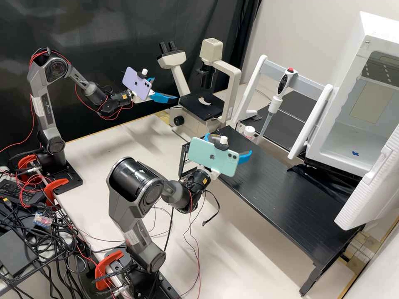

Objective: Move the petri dish to the incubator

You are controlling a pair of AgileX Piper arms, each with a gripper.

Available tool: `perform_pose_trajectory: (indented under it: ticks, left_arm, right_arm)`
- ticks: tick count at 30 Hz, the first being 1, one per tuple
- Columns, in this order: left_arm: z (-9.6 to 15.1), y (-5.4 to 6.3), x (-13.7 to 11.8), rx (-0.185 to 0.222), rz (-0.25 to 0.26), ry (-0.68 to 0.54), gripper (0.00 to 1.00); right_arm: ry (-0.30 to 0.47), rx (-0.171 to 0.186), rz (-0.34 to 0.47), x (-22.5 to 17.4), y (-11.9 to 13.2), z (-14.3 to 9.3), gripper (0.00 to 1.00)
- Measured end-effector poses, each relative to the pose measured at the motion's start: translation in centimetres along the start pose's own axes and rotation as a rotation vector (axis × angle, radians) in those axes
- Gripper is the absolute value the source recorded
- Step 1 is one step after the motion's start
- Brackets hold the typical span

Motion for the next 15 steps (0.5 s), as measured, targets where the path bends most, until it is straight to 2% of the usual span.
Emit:
perform_pose_trajectory:
  ticks: [2,9,12,15]
  left_arm:
    - [0.0,0.0,0.0,0.0,0.0,0.0,1.0]
    - [0.0,0.0,0.0,0.0,0.0,0.0,1.0]
    - [0.0,0.0,0.0,0.0,0.0,0.0,1.0]
    - [0.0,0.0,0.0,0.0,0.0,0.0,1.0]
  right_arm:
    - [0.024,0.014,-0.03,-0.2,-0.7,-0.5,1.0]
    - [0.082,0.027,-0.114,-0.5,-2.6,-1.8,1.0]
    - [0.104,0.02,-0.148,-0.4,-3.5,-2.2,1.0]
    - [0.102,-0.003,-0.176,-0.2,-4.4,-2.2,1.0]
